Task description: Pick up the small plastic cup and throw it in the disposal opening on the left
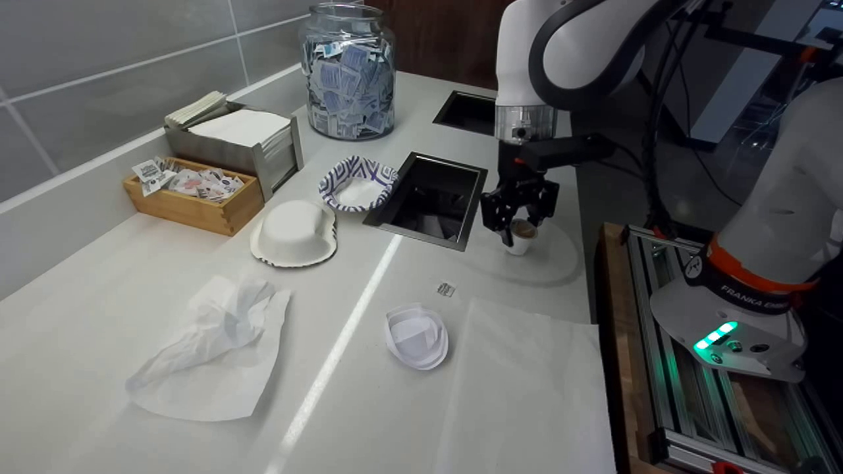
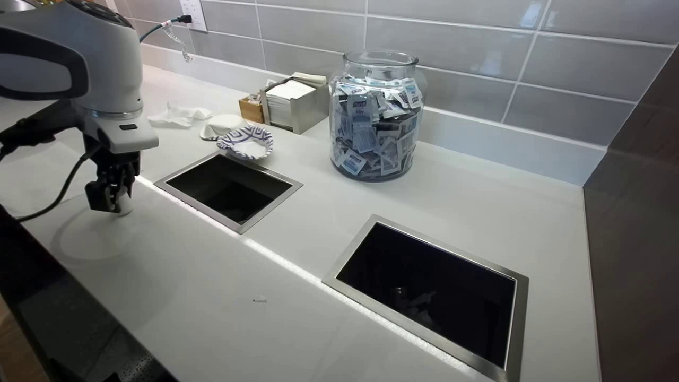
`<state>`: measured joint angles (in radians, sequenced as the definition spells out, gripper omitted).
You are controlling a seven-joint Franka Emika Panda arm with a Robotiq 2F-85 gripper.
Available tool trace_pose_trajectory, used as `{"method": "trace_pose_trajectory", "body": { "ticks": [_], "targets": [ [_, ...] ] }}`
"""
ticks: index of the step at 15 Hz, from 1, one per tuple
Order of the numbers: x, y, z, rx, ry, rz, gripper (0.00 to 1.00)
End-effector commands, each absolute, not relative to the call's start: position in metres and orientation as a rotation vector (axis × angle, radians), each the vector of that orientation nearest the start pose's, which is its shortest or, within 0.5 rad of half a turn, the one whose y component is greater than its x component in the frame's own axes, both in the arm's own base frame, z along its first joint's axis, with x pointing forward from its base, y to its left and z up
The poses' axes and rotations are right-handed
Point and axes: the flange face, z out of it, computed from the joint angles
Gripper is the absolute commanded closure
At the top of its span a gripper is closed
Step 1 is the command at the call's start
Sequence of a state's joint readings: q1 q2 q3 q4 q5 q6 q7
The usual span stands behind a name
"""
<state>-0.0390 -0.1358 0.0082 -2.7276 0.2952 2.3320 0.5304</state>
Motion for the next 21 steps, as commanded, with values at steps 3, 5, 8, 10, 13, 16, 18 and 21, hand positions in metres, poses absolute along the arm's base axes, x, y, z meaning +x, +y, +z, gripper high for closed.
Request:
{"method": "trace_pose_trajectory", "body": {
  "ticks": [3,5,8,10,13,16,18,21],
  "targets": [
    [0.37,-0.0075,0.2449,-2.749,1.182,0.468,0.96],
    [0.3702,-0.0077,0.2448,-2.749,1.185,0.469,0.95],
    [0.3705,-0.0073,0.2452,-2.752,1.185,0.468,1.0],
    [0.3709,-0.0072,0.246,-2.757,1.192,0.465,0.72],
    [0.3715,-0.007,0.2481,-2.759,1.213,0.455,0.67],
    [0.3719,-0.0066,0.2489,-2.763,1.234,0.452,0.42],
    [0.3724,-0.0064,0.2495,-2.767,1.241,0.45,0.27],
    [0.3744,-0.0058,0.252,-2.777,1.252,0.443,0.05]
  ]
}}
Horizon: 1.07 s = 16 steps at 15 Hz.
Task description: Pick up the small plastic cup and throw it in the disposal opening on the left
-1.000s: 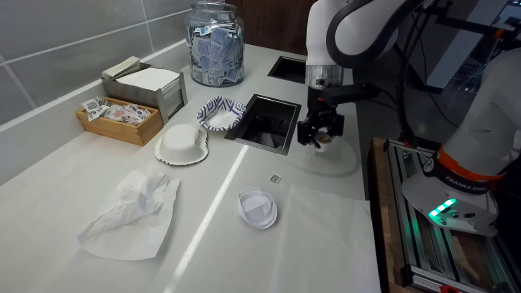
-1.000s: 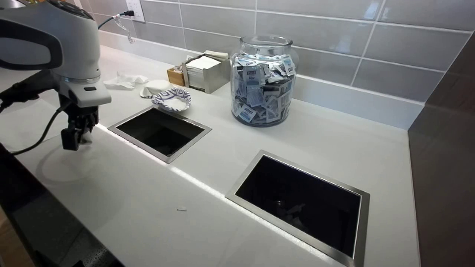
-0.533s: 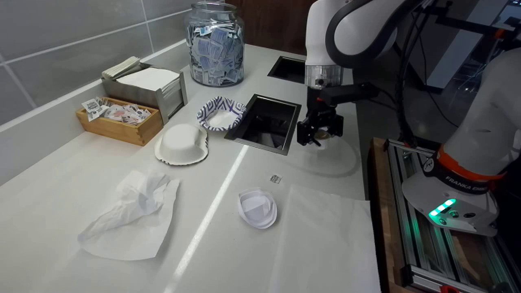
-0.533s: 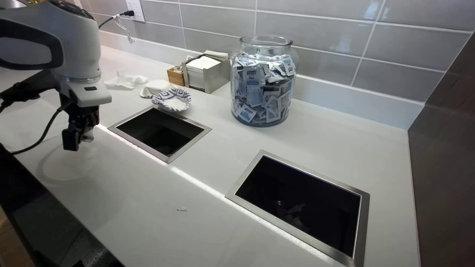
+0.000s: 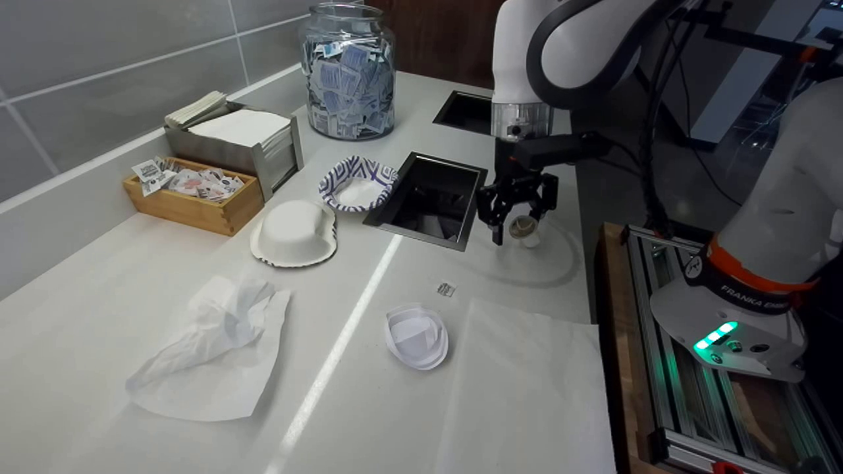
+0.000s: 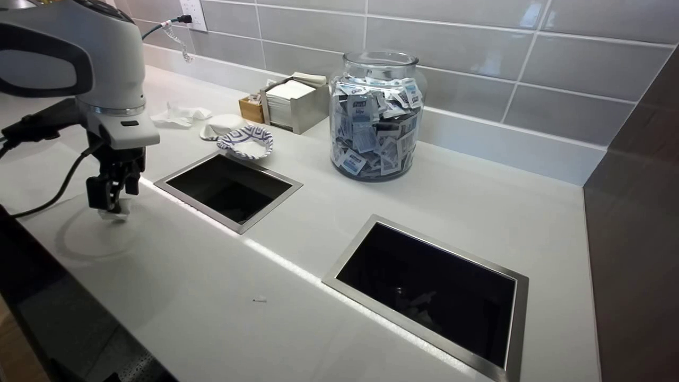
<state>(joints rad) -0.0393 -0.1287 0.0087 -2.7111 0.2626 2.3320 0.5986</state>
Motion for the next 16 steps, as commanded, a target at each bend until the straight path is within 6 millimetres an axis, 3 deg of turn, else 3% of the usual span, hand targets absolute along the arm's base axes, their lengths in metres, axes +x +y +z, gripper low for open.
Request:
{"method": "trace_pose_trajectory", "body": {
  "ticks": [1,8,16],
  "targets": [
    [0.375,-0.006,0.253,-2.782,1.256,0.441,0.01],
    [0.377,-0.006,0.259,-2.813,1.28,0.402,0.0],
    [0.37,-0.01,0.28,-2.873,1.291,0.354,0.0]
  ]
}}
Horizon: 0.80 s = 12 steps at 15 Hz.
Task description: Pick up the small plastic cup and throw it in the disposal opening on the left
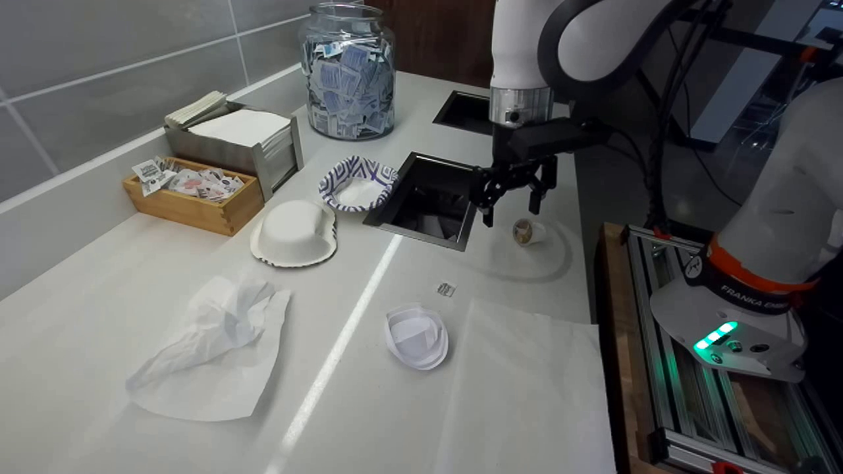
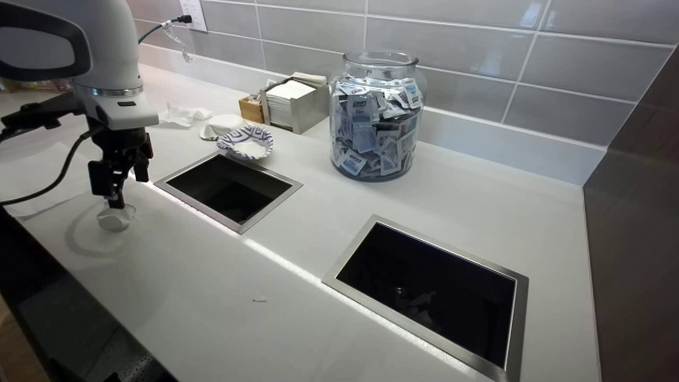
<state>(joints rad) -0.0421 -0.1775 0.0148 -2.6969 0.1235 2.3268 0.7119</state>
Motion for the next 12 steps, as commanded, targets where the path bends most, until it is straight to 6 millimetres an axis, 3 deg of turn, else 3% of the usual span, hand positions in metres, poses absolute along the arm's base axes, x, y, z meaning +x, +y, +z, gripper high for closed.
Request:
{"method": "trace_pose_trajectory", "body": {
  "ticks": [1,4,12],
  "targets": [
    [0.367,-0.013,0.279,-2.872,1.304,0.4,0.0],
    [0.355,-0.021,0.276,-2.872,1.337,0.486,0.0],
    [0.353,-0.028,0.266,-2.894,1.309,0.401,0.0]
  ]
}}
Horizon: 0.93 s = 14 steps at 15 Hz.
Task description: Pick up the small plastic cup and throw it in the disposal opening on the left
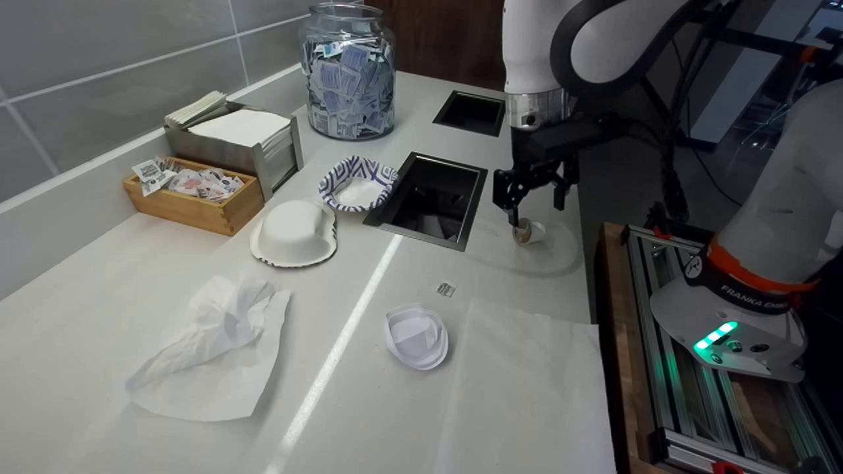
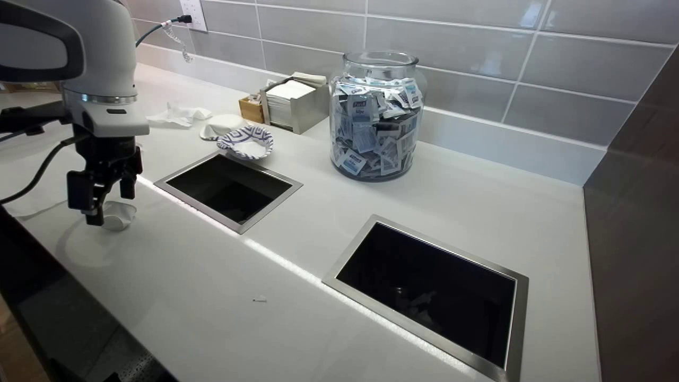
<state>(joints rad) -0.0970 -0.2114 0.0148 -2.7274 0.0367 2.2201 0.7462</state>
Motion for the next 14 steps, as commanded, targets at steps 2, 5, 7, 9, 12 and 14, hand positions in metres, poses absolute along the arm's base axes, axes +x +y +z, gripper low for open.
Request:
{"method": "trace_pose_trajectory", "body": {
  "ticks": [2,5,7,9,12,14],
  "targets": [
    [0.354,-0.027,0.266,-2.896,1.295,0.349,0.0],
    [0.367,-0.027,0.266,-2.887,1.283,0.319,0.0],
    [0.361,-0.027,0.26,-2.881,1.289,0.344,0.0],
    [0.364,-0.028,0.257,-2.882,1.298,0.373,0.0],
    [0.363,-0.027,0.252,-2.884,1.296,0.399,0.0],
    [0.362,-0.026,0.248,-2.881,1.289,0.412,0.0]
  ]
}}
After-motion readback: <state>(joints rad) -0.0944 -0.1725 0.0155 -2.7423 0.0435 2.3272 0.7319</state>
